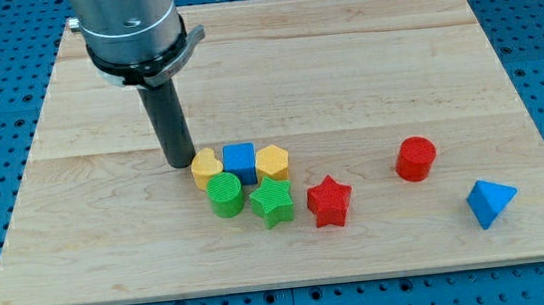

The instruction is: Push red circle from bottom right to center

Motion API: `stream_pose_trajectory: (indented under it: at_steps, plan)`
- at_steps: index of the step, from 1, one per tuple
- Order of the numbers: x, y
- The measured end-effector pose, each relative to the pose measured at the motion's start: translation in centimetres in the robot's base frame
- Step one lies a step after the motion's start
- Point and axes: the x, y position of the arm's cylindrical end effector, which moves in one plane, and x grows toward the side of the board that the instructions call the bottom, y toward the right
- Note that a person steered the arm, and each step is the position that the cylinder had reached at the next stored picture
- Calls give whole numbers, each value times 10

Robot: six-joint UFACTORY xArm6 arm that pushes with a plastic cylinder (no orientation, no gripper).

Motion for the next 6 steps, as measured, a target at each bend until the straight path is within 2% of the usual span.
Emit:
stream_pose_trajectory:
  at_steps: [1,2,3,4,5,6]
  plan:
    - [-57,74]
    - [-50,212]
    - [-3,312]
    - [46,306]
    - [48,248]
    - [18,176]
